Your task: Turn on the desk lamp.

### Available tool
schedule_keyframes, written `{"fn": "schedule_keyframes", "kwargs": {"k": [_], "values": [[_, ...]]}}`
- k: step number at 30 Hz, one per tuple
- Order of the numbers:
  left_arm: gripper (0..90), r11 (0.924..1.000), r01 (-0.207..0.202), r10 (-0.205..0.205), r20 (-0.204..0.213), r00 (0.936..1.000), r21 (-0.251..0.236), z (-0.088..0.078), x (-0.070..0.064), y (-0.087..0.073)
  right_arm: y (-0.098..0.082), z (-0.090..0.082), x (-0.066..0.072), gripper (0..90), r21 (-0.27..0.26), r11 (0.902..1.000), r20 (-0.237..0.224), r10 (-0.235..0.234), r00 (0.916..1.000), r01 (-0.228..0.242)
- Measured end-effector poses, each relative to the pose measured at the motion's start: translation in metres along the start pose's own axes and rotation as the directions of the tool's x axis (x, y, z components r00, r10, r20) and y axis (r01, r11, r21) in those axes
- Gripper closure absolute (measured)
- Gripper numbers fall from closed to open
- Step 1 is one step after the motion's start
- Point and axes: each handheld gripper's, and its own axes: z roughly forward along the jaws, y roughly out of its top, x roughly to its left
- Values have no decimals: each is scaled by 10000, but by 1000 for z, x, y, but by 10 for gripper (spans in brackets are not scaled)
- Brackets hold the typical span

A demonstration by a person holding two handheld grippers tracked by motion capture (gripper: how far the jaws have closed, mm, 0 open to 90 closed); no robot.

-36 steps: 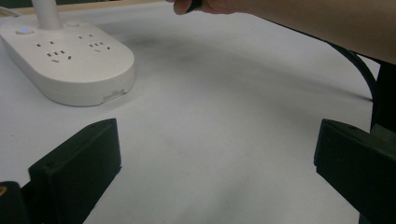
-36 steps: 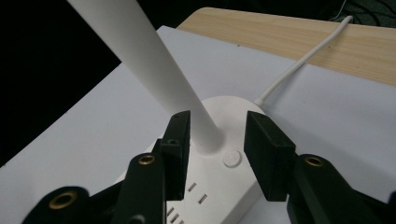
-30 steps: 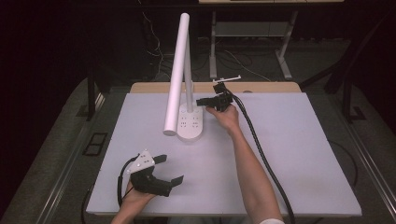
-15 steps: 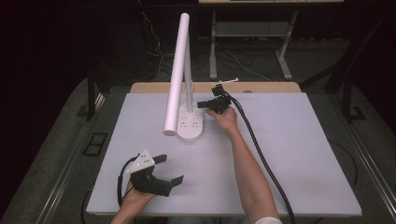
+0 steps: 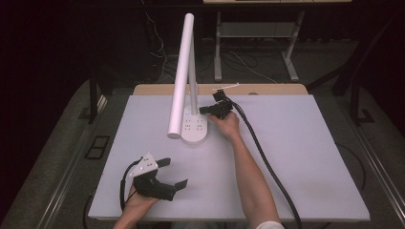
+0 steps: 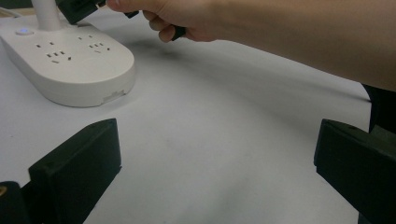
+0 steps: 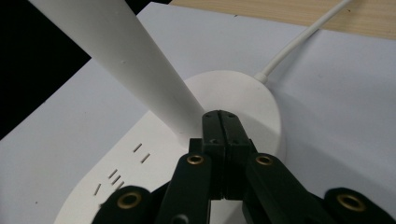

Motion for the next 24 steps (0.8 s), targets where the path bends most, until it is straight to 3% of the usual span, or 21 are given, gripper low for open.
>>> {"fn": "schedule_keyframes", "kwargs": {"k": [7, 13, 18, 24], "values": [[0, 10000, 15, -15, -56, 10000, -15, 0, -1, 0, -4, 1, -2, 899, -288, 9994, -120, 165, 9998, -169], [0, 10000, 20, -20, -73, 10000, -15, -1, 0, 0, -4, 0, 0, 900, -192, 9998, 4, 110, 9999, -110], [0, 10000, 21, -21, -52, 10000, -30, 0, 0, 0, -7, 1, -2, 899, -384, 9984, -152, 417, 9990, -423], [0, 10000, 24, -24, -13, 10000, -8, 0, 1, 0, -5, -4, -4, 898, -327, 9992, 23, 239, 9997, -238]]}}
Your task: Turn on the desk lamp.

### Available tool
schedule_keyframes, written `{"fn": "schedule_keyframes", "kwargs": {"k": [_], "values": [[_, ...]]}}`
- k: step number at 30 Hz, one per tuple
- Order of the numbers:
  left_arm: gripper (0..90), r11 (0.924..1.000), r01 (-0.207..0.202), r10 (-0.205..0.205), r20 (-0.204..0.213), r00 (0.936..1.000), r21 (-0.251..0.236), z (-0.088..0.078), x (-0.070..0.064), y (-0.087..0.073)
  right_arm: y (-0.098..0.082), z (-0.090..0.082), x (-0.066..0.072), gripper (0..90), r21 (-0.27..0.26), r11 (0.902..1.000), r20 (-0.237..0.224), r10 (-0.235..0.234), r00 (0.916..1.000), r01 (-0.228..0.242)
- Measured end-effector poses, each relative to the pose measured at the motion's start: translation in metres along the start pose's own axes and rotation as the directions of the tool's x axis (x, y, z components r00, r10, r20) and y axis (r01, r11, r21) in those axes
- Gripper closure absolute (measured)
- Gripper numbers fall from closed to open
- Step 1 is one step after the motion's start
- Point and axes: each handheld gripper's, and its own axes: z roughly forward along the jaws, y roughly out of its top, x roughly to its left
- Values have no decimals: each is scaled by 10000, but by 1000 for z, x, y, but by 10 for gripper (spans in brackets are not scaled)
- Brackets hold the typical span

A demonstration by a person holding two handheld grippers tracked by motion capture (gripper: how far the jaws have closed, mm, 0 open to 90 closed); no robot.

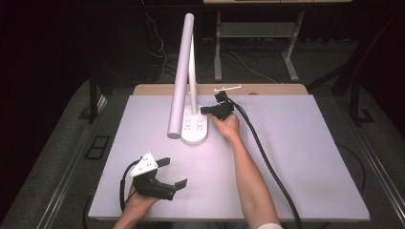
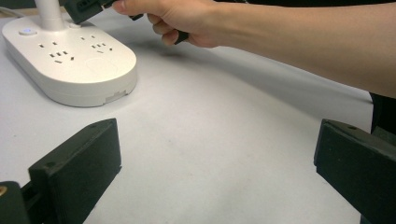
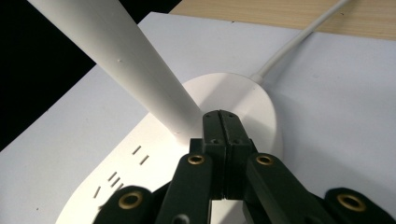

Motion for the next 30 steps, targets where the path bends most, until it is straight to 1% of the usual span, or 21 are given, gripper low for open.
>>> {"fn": "schedule_keyframes", "kwargs": {"k": [2, 4, 5, 7, 10, 11, 12, 15, 16, 17, 19, 21, 22, 25, 26, 27, 28, 30], "values": [[0, 10000, 17, -17, -8, 10000, 19, 0, 0, 0, 1, -3, 0, 898, 44, 10000, -42, -2, 10000, 3], [0, 10000, 17, -16, -5, 10000, 16, 0, 0, 0, 1, -8, 0, 898, -47, 10000, -89, -43, 10000, 42], [0, 10000, 21, -21, -12, 10000, 14, 0, 0, 0, 1, -10, -1, 897, -83, 9999, -82, -124, 9999, 123], [0, 10000, 31, -31, -21, 10000, 13, 1, 0, 0, 2, -15, 0, 897, 1, 9999, -71, -127, 9999, 127], [0, 10000, 1, -1, -34, 10000, 22, 1, 0, 0, 3, -23, 0, 897, 1, 9995, -13, -328, 9995, 328], [0, 10000, -2, 2, -39, 10000, 23, 1, 0, 0, 3, -23, 0, 897, 1, 9995, -13, -328, 9995, 328], [0, 10000, 13, -13, -53, 10000, 1, 0, 0, 0, 4, -29, 1, 897, 11, 9990, -8, -443, 9990, 443], [0, 10000, 18, -18, -77, 10000, -5, 0, 0, 0, 7, -38, 3, 897, 37, 9972, 94, -744, 9972, 744], [0, 10000, 9, -9, -90, 10000, -13, 0, 1, 0, 7, -41, 3, 897, 75, 9959, 148, -908, 9958, 907], [0, 10000, 13, -13, -93, 10000, -15, 0, 1, 0, 7, -41, 3, 897, 75, 9959, 148, -908, 9958, 907], [0, 10000, -16, 15, -89, 10000, -10, 0, 1, 0, 8, -50, 6, 897, 91, 9926, 235, -1210, 9924, 1208], [0, 10000, 16, -16, -92, 10000, 1, 1, 1, 0, 7, -53, 8, 897, 114, 9917, 274, -1286, 9913, 1283], [0, 10000, 19, -19, -88, 10000, -6, 1, 0, 0, 7, -59, 11, 897, 186, 9896, 291, -1434, 9892, 1429], [0, 10000, 9, -9, -99, 10000, 5, 1, 0, 0, 6, -69, 14, 896, 191, 9866, 289, -1625, 9863, 1620], [0, 10000, 6, -6, -96, 10000, 3, 1, 0, 0, 5, -73, 15, 896, 173, 9863, 271, -1647, 9860, 1643], [0, 10000, 1, -1, -101, 9999, -3, 0, 0, 0, 5, -73, 15, 896, 173, 9863, 271, -1647, 9860, 1643], [0, 10000, 4, -4, -113, 9999, -7, 0, 0, 0, 4, -80, 17, 896, 94, 9851, 210, -1717, 9849, 1715], [0, 10000, 7, -7, -110, 9999, -2, 0, 0, 0, 1, -88, 20, 887, 130, 9845, 157, -1752, 9844, 1750]]}}
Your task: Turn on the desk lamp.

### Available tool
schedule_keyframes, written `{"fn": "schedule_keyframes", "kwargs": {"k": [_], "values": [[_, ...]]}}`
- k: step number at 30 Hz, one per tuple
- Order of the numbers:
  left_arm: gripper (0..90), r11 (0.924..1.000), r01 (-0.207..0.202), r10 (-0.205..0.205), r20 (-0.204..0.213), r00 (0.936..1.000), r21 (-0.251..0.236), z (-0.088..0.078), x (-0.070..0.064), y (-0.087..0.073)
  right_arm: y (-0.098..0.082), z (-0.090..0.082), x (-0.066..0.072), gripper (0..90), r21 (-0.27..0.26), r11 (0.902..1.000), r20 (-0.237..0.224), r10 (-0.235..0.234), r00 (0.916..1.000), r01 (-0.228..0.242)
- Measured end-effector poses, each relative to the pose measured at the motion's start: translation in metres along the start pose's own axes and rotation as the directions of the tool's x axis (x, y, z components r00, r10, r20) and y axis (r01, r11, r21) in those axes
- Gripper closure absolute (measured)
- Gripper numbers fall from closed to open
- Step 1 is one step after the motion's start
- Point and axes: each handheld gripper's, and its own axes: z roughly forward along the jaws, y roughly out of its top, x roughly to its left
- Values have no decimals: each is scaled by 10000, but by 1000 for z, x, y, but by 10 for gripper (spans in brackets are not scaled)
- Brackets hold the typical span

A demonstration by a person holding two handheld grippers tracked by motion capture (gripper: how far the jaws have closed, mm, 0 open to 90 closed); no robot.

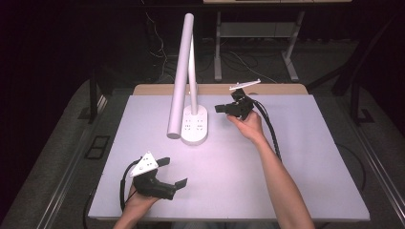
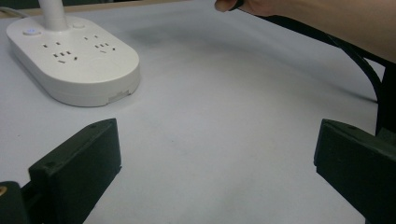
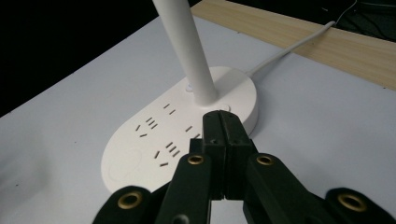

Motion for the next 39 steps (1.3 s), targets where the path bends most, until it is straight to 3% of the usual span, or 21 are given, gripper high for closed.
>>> {"fn": "schedule_keyframes", "kwargs": {"k": [6, 8, 10, 11, 12, 14, 15, 16, 18, 19, 20, 25, 31, 39], "values": [[0, 10000, -16, 16, -23, 10000, -4, 1, -1, 0, -6, -24, 8, 644, 52, 9998, 254, -218, 9994, 217], [0, 10000, -59, 59, -34, 10000, 0, 1, -1, 0, -8, -28, 9, 610, -10, 9998, 343, -185, 9992, 185], [0, 10000, -31, 31, -35, 10000, 11, 1, -1, 0, -13, -41, 11, 488, -132, 9998, 475, -138, 9988, 145], [0, 10000, -32, 32, -39, 10000, 15, 1, -1, 0, -13, -41, 11, 488, -132, 9998, 475, -138, 9988, 145], [0, 10000, -36, 37, -56, 10000, 15, 1, -1, 0, -16, -49, 11, 397, -219, 9998, 583, -1, 9983, 14], [0, 10000, -35, 36, -73, 10000, 11, 1, 0, 0, -17, -54, 11, 353, -276, 9996, 613, -31, 9981, 48], [0, 10000, -29, 29, -63, 10000, 23, 0, 0, 0, -21, -62, 11, 237, -354, 9994, 554, -2, 9985, 22], [0, 10000, -19, 19, -65, 10000, 21, 0, 0, 0, -21, -62, 11, 237, -354, 9994, 554, -2, 9985, 22], [0, 10000, -20, 20, -81, 10000, 21, 1, -1, 0, -25, -75, 12, 107, -470, 9989, 606, 72, 9981, -43], [0, 10000, -21, 21, -79, 10000, 23, 1, -1, 0, -25, -75, 12, 107, -470, 9989, 606, 72, 9981, -43], [0, 10000, -32, 32, -69, 10000, 29, 1, -1, 0, -29, -83, 14, 21, -455, 9989, 630, 122, 9979, -94], [0, 10000, -25, 25, -83, 10000, 30, 1, -1, 0, -41, -98, 18, 3, -408, 9991, 605, 96, 9981, -72], [0, 10000, -62, 63, -84, 9999, 77, 2, -2, 0, -62, -124, 26, 3, -748, 9970, 485, 218, 9986, -181], [0, 9999, -109, 109, -48, 9999, 122, 2, -2, 0, -87, -140, 36, 3, -702, 9970, 361, 356, 9987, -330]]}}
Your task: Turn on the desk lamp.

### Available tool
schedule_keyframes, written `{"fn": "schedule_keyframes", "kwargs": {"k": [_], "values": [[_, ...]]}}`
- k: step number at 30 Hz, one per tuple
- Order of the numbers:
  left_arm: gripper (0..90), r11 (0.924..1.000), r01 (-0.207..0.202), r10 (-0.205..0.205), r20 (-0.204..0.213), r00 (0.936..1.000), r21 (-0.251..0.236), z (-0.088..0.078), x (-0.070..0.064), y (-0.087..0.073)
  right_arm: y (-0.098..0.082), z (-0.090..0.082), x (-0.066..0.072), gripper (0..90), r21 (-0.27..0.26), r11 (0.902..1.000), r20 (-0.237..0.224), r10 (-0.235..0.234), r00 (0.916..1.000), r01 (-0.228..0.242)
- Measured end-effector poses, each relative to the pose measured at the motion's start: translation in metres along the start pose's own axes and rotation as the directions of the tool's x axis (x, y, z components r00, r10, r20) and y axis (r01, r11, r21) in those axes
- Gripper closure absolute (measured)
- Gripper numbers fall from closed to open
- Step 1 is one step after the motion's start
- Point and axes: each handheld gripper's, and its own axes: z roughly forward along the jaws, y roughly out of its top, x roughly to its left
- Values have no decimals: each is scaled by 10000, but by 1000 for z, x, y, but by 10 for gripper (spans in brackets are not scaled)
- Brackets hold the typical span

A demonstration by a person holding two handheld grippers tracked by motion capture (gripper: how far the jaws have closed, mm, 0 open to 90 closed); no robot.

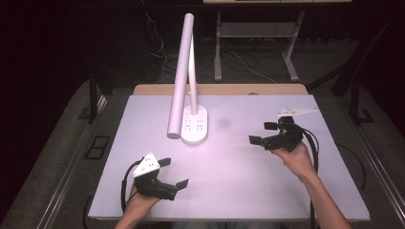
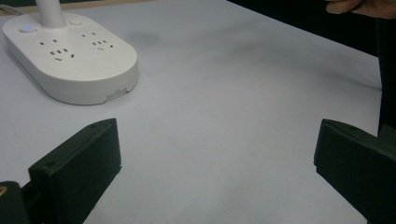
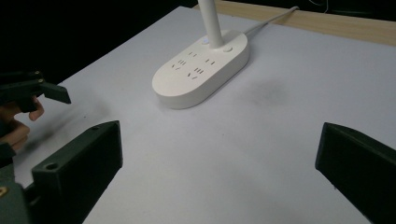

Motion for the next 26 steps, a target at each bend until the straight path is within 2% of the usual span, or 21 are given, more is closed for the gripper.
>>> {"fn": "schedule_keyframes", "kwargs": {"k": [7, 8, 9, 11, 17, 22, 26], "values": [[0, 10000, 31, -31, -39, 10000, -9, -1, 0, 0, -26, -17, 8, 3, -27, 10000, 133, 72, 9999, -71], [0, 10000, 19, -19, -45, 10000, -4, -1, 0, 0, -39, -22, 9, 3, 21, 10000, 299, 15, 9996, -15], [0, 10000, -4, 4, -48, 10000, 20, -1, 0, 0, -39, -22, 9, 3, 21, 10000, 299, 15, 9996, -15], [0, 10000, 25, -25, -47, 10000, 23, -1, 0, 0, -53, -30, 9, 3, 118, 9998, 510, 147, 9986, -153], [0, 10000, 33, -33, -58, 10000, 34, 0, 1, 0, -70, -42, 10, 3, -21, 9997, 796, 257, 9965, -256], [0, 10000, 29, -29, -51, 10000, 29, 0, 0, 0, -86, -48, 16, 3, -192, 9984, 771, 539, 9956, -525], [0, 10000, 1, -1, -29, 10000, 44, 1, 0, 0, -97, -52, 22, 4, -59, 9986, 793, 537, 9954, -534]]}}
